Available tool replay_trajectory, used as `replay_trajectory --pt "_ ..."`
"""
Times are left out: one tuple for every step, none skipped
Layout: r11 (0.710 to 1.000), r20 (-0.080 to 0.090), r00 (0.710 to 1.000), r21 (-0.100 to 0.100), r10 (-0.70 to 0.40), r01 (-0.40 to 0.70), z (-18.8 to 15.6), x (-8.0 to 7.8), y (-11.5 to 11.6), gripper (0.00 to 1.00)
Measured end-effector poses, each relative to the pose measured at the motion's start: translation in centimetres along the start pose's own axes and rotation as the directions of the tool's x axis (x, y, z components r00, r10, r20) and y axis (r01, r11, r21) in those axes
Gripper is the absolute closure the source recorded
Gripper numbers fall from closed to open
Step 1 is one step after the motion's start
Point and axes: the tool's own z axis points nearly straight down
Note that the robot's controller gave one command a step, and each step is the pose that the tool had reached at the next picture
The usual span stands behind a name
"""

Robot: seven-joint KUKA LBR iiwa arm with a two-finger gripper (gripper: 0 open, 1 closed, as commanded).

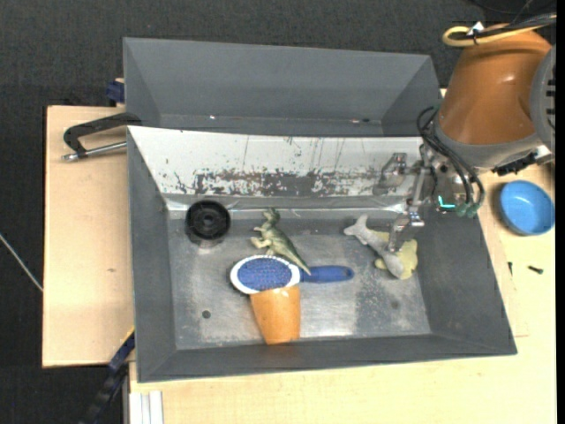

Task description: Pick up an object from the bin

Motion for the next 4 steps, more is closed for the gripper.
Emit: replay_trajectory --pt "0.958 0.004 0.958 0.001 -0.286 0.286 12.00 0.05 -2.85 0.00" --pt "0.958 0.009 0.958 0.003 -0.287 0.287 11.66 -0.11 -2.78 1.00" --pt "0.958 0.008 0.958 0.003 -0.287 0.287 11.71 -0.07 -2.78 0.00" --pt "0.958 0.008 0.958 0.004 -0.288 0.287 11.71 -0.07 -2.78 1.00"
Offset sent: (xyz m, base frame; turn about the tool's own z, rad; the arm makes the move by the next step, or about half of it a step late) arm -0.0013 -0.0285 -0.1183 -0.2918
